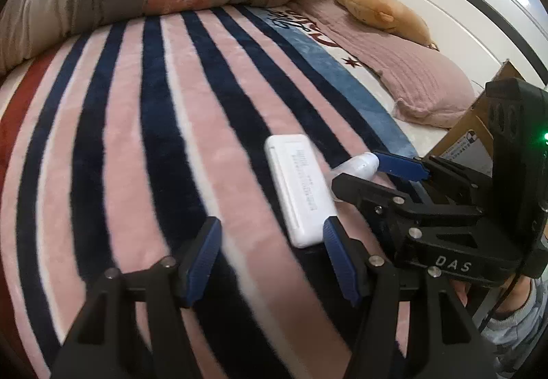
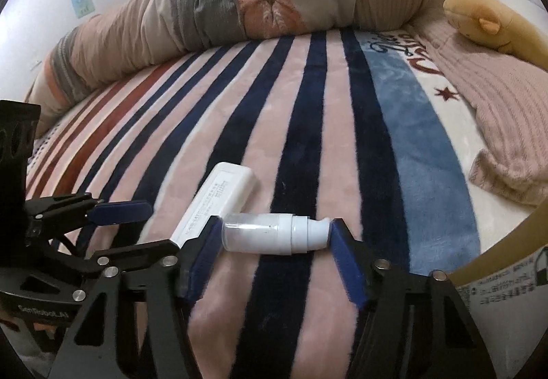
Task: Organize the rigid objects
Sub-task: 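Grasp the white rectangular box with the left tool while the right grasps the small white bottle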
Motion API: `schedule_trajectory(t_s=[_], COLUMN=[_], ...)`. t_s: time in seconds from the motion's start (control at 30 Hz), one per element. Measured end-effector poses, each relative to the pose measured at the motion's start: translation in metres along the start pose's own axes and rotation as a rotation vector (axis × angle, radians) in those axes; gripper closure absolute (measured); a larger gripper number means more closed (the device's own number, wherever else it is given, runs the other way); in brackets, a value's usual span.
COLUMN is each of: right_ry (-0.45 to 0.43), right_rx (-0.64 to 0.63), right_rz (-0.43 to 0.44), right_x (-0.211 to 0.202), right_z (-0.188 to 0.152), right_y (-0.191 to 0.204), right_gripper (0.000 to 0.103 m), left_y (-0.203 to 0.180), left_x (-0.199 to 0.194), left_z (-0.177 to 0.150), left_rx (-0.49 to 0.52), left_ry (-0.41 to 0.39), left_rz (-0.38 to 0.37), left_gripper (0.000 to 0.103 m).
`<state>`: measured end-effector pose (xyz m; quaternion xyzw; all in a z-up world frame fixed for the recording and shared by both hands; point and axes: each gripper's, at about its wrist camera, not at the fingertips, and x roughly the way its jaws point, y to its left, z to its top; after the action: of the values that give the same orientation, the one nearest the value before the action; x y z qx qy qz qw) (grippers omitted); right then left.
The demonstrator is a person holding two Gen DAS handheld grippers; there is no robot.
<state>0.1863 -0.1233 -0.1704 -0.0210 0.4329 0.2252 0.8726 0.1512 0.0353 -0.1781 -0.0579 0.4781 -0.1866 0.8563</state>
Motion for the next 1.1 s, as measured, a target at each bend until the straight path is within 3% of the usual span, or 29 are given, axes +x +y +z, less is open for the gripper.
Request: schedule_trajectory(t_s=[0.27, 0.33, 0.37, 0.5, 0.63, 0.8, 0.87, 1.0, 1.07, 1.1], right_ry=[-0.028, -0.018, -0.016, 0.000, 0.006, 0.041, 0.060, 0.060, 0.047, 0.046], right_rx=[0.000, 0.000, -0.009, -0.029, -0.030, -0.154, -0.170, -0.167, -0.172, -0.175], right_rz=[-0.115, -0.121, -0.128, -0.112, -0.046, 0.111, 0.148, 0.165, 0.154, 0.154], right_x=[-0.023, -0.021, -0.020, -0.019, -0.028, -0.045, -0.045, -0.037, -0.035, -0.033], right_z=[-0.009, -0.009, -0.009, -0.013, -0.017, -0.031, -0.038, -0.048, -0.049, -0.050], right_y=[-0.012, -0.015, -0.014, -0.010, -0.008, 0.012, 0.017, 0.022, 0.025, 0.026], right_gripper=[0.044, 0.044, 0.044, 0.044, 0.044, 0.044, 0.044, 0.043, 0.043, 0.043], left_y=[-0.014, -0.016, -0.015, -0.002, -0.001, 0.007, 0.011, 0.007, 0.005, 0.004], left_x=[0.016, 0.017, 0.017, 0.012, -0.012, -0.046, -0.049, -0.035, -0.027, -0.023], left_z=[0.007, 0.006, 0.005, 0.004, -0.013, -0.052, -0.063, -0.063, -0.059, -0.058], left_rx=[0.023, 0.037, 0.038, -0.012, 0.000, -0.020, -0.059, -0.077, -0.083, -0.086], left_ry=[-0.021, -0.027, -0.029, -0.013, 0.005, 0.046, 0.025, -0.055, -0.096, -0.104], left_rz=[-0.044, -0.023, 0.002, -0.019, 0.014, 0.088, 0.134, 0.149, 0.209, 0.242], left_gripper=[0.045, 0.053, 0.068, 0.071, 0.070, 0.070, 0.069, 0.051, 0.052, 0.061])
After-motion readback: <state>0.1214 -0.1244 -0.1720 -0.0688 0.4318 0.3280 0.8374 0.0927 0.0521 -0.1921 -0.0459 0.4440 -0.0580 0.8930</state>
